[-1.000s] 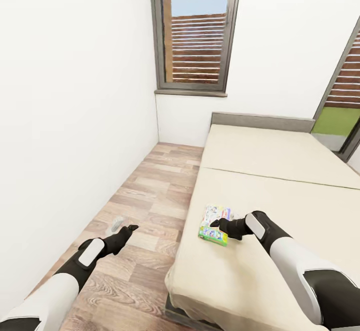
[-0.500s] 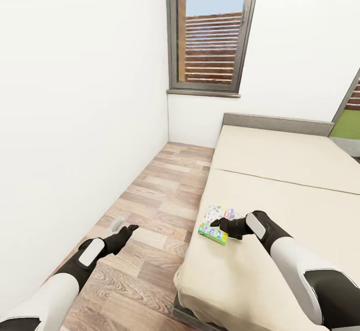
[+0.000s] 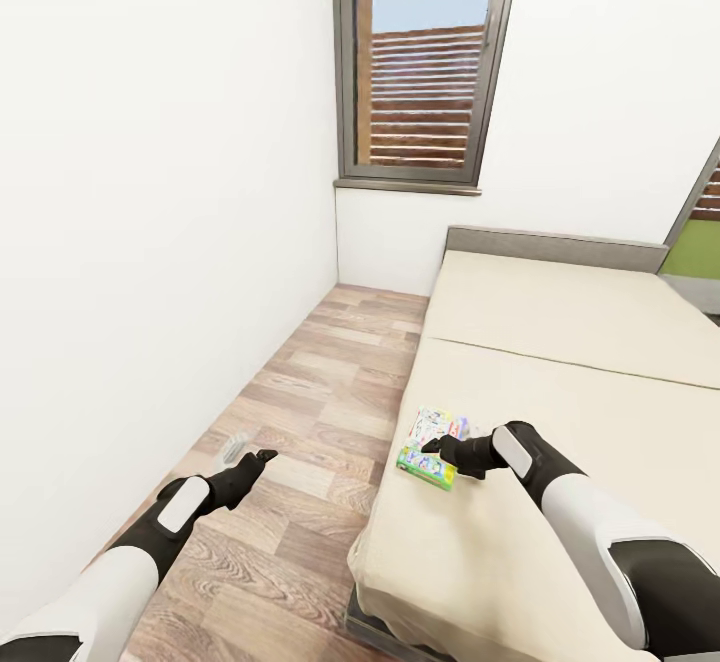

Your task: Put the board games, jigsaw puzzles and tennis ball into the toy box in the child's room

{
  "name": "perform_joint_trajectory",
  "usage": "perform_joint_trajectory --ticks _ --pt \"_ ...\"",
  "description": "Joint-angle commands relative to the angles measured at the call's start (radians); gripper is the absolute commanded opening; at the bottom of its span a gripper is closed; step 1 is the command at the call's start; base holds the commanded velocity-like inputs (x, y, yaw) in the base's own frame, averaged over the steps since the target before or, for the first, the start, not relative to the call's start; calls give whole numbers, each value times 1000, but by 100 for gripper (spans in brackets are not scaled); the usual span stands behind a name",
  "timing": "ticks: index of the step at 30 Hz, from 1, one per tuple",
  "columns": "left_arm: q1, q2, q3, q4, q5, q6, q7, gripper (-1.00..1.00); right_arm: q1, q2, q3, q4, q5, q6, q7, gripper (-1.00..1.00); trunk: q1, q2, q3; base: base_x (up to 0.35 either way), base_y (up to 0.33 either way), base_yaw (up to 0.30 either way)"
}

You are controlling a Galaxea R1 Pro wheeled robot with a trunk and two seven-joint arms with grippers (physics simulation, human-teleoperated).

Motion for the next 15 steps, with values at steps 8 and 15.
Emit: perform_joint_trajectory --ticks 8,15 --pt "0 0 0 0 4 4 -1 100 -1 -1 8 -1 2 2 5 100 0 0 -1 0 0 3" --pt "0 0 0 0 3 4 -1 100 -1 -2 8 -1 2 2 5 100 0 0 -1 0 0 20"
